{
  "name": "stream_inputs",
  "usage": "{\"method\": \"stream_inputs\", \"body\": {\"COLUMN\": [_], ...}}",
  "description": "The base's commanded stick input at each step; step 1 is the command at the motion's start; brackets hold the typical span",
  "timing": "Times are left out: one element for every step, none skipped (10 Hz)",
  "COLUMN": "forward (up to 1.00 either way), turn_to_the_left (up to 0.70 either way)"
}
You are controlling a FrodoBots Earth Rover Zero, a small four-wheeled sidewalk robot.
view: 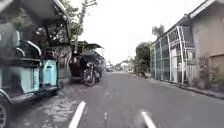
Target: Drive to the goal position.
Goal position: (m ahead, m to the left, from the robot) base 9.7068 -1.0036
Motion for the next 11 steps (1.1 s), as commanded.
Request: {"method": "stream_inputs", "body": {"forward": [0.37,0.39,0.40,0.43,0.52,0.70,0.70,0.70,0.70,0.70,0.70], "turn_to_the_left": [0.00,0.00,0.00,0.00,0.00,-0.01,-0.04,-0.07,-0.09,-0.17,-0.34]}}
